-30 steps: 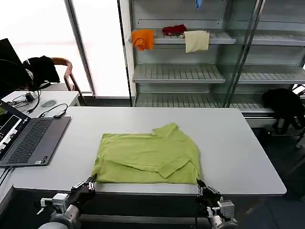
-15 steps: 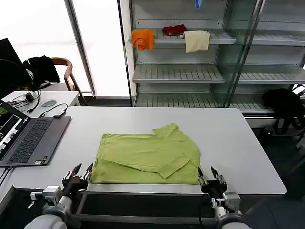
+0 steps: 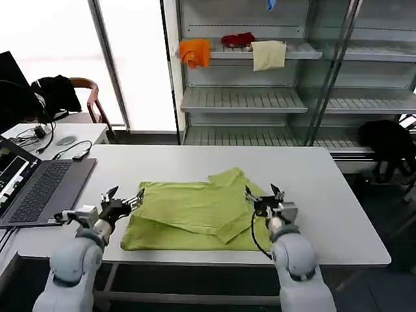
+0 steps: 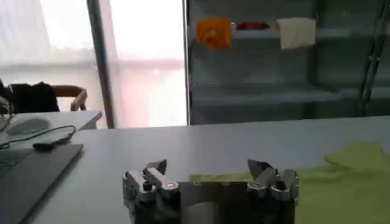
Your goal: Fold and organize the clothes.
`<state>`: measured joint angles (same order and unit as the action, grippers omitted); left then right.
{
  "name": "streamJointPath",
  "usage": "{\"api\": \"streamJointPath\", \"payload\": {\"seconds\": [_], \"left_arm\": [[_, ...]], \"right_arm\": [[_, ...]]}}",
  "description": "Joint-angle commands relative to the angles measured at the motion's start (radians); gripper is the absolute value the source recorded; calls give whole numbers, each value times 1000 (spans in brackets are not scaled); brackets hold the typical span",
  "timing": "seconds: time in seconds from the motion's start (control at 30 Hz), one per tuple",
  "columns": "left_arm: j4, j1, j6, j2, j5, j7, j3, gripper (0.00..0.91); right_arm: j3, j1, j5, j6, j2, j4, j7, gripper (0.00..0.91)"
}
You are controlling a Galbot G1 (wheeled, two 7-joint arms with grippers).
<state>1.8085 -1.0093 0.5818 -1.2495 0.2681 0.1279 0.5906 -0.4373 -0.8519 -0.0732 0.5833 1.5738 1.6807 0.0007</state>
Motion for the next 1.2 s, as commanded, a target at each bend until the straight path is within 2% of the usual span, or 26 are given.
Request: {"api": "streamJointPath", "payload": {"seconds": [0.03, 0.2, 0.4, 0.47, 0.53, 0.6, 0.63, 0.67, 0.7, 0.73, 0.77, 0.8, 0.83, 0.9, 0.93, 1.0, 1.03, 1.2], "left_arm": [[-401, 300, 0, 14, -99, 94, -97, 907], [-487, 331, -1, 4, -139, 112, -99, 907], [-530, 336, -2, -2, -151, 118, -98, 907], [-533, 335, -2, -3, -155, 118, -98, 907], [-533, 333, -3, -4, -157, 121, -97, 907], [-531, 331, -3, -5, -159, 120, -97, 816], [-531, 331, -3, -6, -159, 120, -97, 786], [-531, 330, -3, -6, -162, 120, -97, 715], [-528, 328, -3, -7, -163, 121, -97, 685], [-524, 326, -3, -7, -162, 121, -97, 625], [-520, 324, -3, -8, -162, 123, -96, 595], [-513, 321, -3, -8, -162, 124, -97, 484], [-509, 318, -3, -8, -162, 125, -97, 453], [-496, 313, -4, -9, -161, 129, -97, 343], [-490, 312, -4, -9, -161, 133, -97, 252], [-481, 308, -4, -10, -161, 135, -98, 131], [-479, 306, -4, -10, -161, 137, -98, 0], [-465, 300, -3, -10, -160, 144, -100, 0]], "right_arm": [[-4, 335, 49, 1, 84, -458, -14, 907], [-16, 377, 49, -2, 84, -548, -13, 907], [-12, 395, 60, -3, 84, -588, -11, 907], [-12, 396, 73, -3, 84, -593, -13, 846], [-9, 393, 80, -3, 84, -598, -16, 705], [-3, 388, 93, -4, 84, -603, -23, 635], [0, 385, 103, -4, 84, -605, -27, 574], [1, 383, 109, -4, 84, -607, -30, 494], [4, 381, 114, -4, 84, -608, -36, 453], [7, 377, 117, -4, 84, -607, -44, 272], [9, 374, 120, -4, 84, -606, -46, 202], [14, 369, 125, -4, 84, -603, -55, 60], [16, 364, 136, -4, 84, -599, -65, 0], [19, 355, 147, -4, 84, -590, -74, 0], [21, 346, 149, -4, 84, -582, -85, 0], [23, 337, 149, -4, 84, -567, -93, 0], [24, 334, 148, -4, 84, -560, -97, 0], [26, 314, 130, -4, 84, -503, -101, 0]]}}
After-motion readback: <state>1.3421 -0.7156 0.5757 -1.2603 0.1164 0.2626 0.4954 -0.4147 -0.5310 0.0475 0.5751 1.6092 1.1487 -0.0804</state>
